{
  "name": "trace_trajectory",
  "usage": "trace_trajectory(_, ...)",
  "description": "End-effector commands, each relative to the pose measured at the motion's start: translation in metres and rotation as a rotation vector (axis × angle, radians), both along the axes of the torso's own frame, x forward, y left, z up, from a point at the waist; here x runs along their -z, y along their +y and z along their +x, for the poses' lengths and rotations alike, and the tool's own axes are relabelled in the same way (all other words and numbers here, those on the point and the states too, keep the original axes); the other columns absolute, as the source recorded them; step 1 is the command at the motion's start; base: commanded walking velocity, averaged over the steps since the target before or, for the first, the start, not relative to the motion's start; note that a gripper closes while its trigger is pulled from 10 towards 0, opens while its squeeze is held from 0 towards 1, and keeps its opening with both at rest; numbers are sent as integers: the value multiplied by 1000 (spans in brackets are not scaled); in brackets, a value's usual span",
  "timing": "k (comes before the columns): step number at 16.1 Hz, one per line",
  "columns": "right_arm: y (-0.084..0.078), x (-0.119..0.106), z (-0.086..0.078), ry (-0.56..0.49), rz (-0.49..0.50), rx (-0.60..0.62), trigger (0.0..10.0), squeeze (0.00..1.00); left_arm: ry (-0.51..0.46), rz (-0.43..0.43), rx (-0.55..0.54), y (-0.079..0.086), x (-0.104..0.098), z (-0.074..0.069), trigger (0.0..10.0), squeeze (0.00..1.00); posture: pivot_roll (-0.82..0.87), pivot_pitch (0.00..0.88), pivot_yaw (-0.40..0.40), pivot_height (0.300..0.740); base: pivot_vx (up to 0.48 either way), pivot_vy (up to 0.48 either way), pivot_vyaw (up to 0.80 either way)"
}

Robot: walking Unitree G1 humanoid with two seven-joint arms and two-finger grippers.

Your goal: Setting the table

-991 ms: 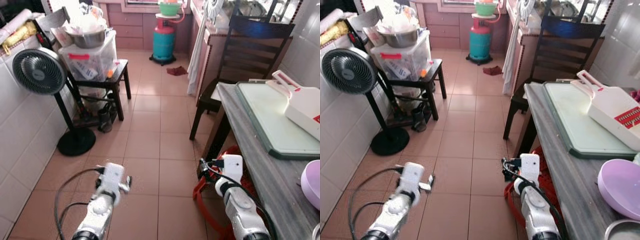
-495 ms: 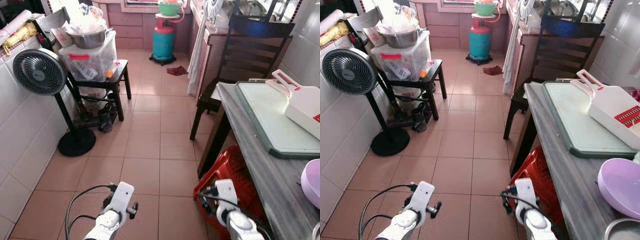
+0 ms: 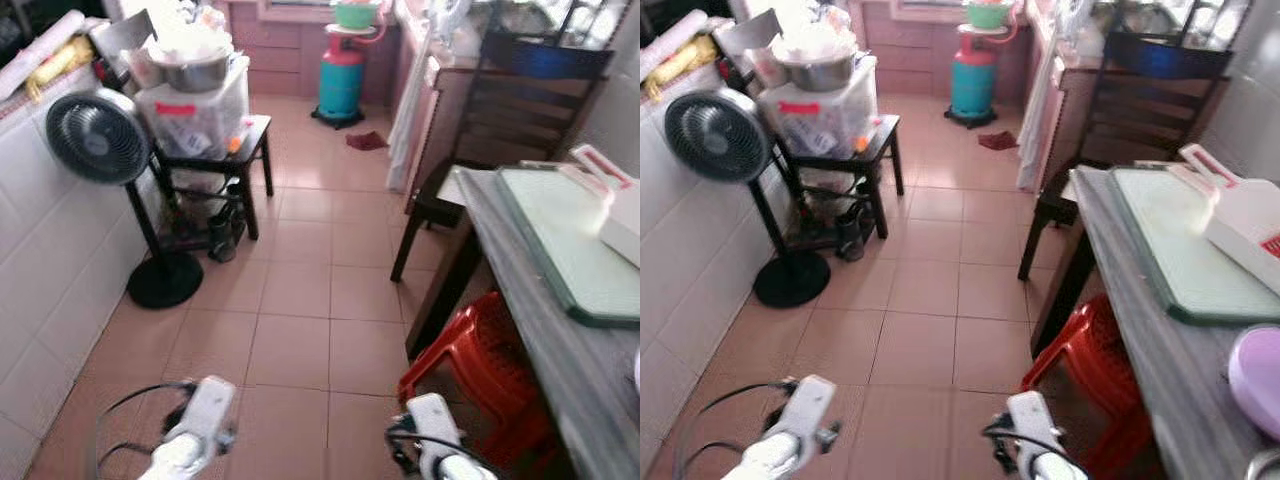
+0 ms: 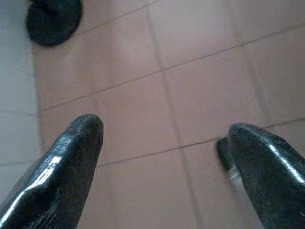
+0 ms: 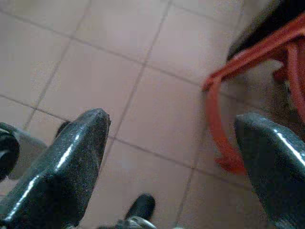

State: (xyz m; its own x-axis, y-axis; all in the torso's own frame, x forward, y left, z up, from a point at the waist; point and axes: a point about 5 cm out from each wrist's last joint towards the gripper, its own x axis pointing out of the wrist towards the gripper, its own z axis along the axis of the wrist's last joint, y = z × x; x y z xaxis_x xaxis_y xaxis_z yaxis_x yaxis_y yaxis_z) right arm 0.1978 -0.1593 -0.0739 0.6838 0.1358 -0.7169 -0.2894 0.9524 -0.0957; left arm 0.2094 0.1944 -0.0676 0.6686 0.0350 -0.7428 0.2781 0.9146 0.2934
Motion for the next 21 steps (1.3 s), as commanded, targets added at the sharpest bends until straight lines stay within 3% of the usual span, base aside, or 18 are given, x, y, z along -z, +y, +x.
trace_trajectory(1, -9, 5, -10, 24, -49, -10, 10000, 0, 10, -6, 43, -9, 2, -1, 10000, 0, 61, 0, 1, 740, 0, 341, 0)
trace_trajectory(3, -12, 6, -12, 30, -47, 26, 10000, 0, 21, 18, 106, -12, 3, -3, 10000, 0, 57, 0, 15, 740, 0, 341, 0)
trace_trajectory(8, -19, 7, -13, 55, -53, 113, 10000, 0, 17, 32, 148, -15, 0, 4, 10000, 0, 47, 0, 26, 740, 0, 358, 0)
trace_trajectory(13, -19, 8, -15, 58, -81, 78, 10000, 0, 31, 43, 161, -16, 2, 1, 10000, 0, 47, 0, 18, 740, 0, 368, 0)
trace_trajectory(17, -13, 5, -8, 34, -60, 56, 10000, 0, 50, 45, 162, -17, 6, -6, 10000, 0, 49, 0, 9, 740, 0, 369, 800)
trace_trajectory(21, -14, 1, -1, 17, -72, 43, 10000, 0, 59, 62, 166, -15, 7, -8, 10000, 0, 52, 0, 5, 740, 0, 368, 0)
